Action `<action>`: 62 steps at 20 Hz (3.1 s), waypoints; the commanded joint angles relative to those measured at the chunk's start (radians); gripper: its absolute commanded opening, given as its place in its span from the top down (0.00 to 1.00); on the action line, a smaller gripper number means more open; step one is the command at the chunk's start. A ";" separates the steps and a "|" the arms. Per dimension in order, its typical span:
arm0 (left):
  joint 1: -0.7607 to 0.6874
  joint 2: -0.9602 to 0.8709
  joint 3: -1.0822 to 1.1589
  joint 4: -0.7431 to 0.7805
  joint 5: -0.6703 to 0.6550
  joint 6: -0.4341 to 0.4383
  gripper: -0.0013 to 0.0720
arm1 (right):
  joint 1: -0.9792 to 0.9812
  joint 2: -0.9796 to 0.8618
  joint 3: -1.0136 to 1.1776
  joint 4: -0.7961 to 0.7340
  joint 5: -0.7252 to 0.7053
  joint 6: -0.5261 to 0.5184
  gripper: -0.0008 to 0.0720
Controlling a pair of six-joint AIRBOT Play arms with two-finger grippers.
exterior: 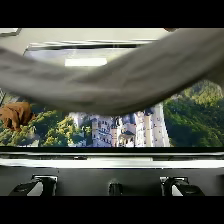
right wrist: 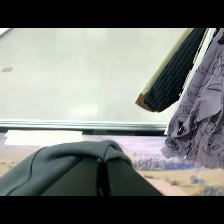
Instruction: Fold the clothes and pants, and hang the long-sleeved shirts on hangers.
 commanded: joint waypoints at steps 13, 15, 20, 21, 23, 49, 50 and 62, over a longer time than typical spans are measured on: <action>-0.062 -0.854 -0.306 -0.003 -0.070 -0.015 0.96 | 0.031 -0.930 -0.097 0.199 0.157 0.161 0.94; -0.084 -0.926 -0.306 -0.003 -0.039 -0.016 0.96 | 0.047 -0.990 -0.097 0.198 0.124 0.177 0.94; -0.085 -0.951 -0.303 -0.002 -0.035 -0.014 0.96 | 0.075 -1.003 -0.097 0.187 0.048 0.196 0.94; -0.080 -0.947 -0.303 -0.003 -0.037 -0.015 0.96 | 0.074 -1.002 -0.097 0.186 0.057 0.197 0.84; -0.076 -0.941 -0.303 -0.003 -0.050 -0.014 0.96 | 0.073 -0.985 -0.097 0.181 0.132 0.194 0.31; -0.076 -0.941 -0.303 -0.003 -0.108 0.011 0.96 | 0.428 -0.655 -1.084 0.808 -0.595 0.108 0.30; -0.076 -0.941 -0.303 -0.003 -0.108 0.011 0.96 | 0.434 -0.662 -1.084 0.811 -0.613 0.105 0.30; -0.075 -0.935 -0.303 -0.002 -0.115 0.012 0.96 | 0.465 -0.673 -1.009 0.832 -0.636 0.042 0.94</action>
